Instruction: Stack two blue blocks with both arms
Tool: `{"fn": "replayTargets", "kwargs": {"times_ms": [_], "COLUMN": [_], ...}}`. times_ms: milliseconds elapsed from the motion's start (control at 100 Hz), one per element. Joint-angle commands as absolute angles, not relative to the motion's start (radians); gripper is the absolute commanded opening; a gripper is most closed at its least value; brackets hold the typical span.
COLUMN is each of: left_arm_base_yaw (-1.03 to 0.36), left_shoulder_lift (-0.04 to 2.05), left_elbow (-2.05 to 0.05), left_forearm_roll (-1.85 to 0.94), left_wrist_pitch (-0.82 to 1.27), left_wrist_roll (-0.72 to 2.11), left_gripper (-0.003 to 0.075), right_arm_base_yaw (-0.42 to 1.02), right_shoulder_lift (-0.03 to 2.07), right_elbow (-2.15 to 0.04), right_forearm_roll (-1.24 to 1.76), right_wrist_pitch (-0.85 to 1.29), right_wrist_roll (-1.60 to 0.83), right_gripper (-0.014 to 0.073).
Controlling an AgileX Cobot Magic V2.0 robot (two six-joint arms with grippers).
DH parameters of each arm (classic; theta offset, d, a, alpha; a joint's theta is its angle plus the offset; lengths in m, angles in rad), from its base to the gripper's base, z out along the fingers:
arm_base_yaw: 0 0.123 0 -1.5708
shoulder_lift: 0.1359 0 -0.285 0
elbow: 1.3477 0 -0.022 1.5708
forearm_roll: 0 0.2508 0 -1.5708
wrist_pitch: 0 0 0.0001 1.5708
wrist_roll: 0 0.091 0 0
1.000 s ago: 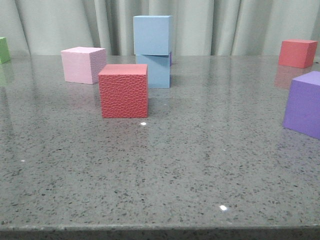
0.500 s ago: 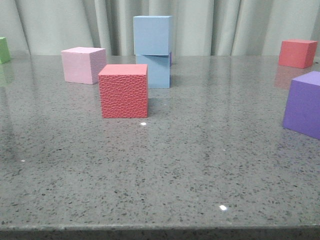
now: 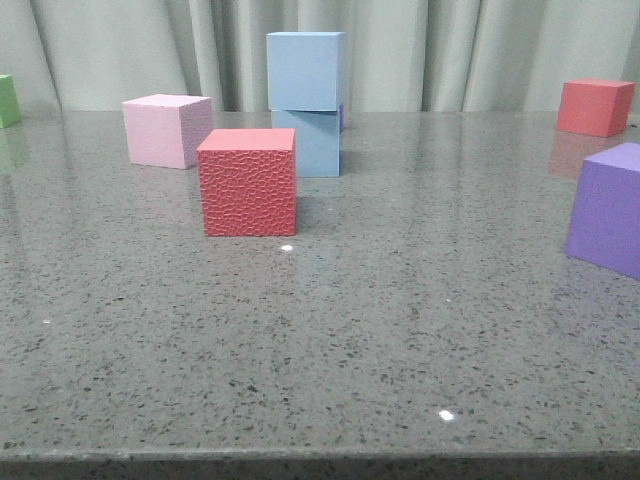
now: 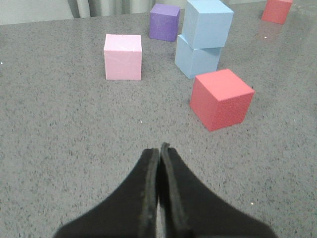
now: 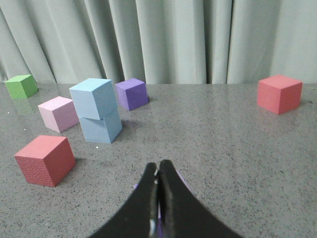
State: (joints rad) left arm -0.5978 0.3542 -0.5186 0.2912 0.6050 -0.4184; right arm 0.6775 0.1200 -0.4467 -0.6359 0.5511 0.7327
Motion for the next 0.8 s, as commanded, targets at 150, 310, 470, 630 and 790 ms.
{"fn": "replayTargets", "kwargs": {"times_ms": [150, 310, 470, 630, 790], "left_arm_base_yaw": [-0.602, -0.602, -0.602, -0.602, -0.602], "left_shoulder_lift": [0.217, 0.196, 0.196, 0.196, 0.196], "left_elbow": [-0.435, -0.419, -0.419, -0.419, -0.419], "left_forearm_roll": [0.286, 0.284, 0.284, 0.284, 0.284], "left_wrist_pitch": [0.515, 0.522, 0.522, 0.522, 0.522], "left_wrist_roll": [-0.425, -0.425, -0.425, -0.425, -0.425], "left_gripper": [-0.0018, -0.0018, -0.0018, -0.0018, -0.0018], "right_arm_base_yaw": [0.676, 0.676, 0.676, 0.676, 0.676], "right_shoulder_lift": [0.132, 0.132, 0.132, 0.132, 0.132], "right_elbow": [-0.458, -0.458, -0.458, -0.458, -0.458], "right_forearm_roll": [-0.703, -0.703, -0.703, -0.703, -0.703], "right_wrist_pitch": [0.444, 0.445, 0.445, 0.445, 0.445], "right_wrist_roll": [0.73, 0.73, 0.73, 0.73, 0.73], "right_gripper": [-0.0113, -0.0113, -0.0113, -0.0113, -0.0113]}}
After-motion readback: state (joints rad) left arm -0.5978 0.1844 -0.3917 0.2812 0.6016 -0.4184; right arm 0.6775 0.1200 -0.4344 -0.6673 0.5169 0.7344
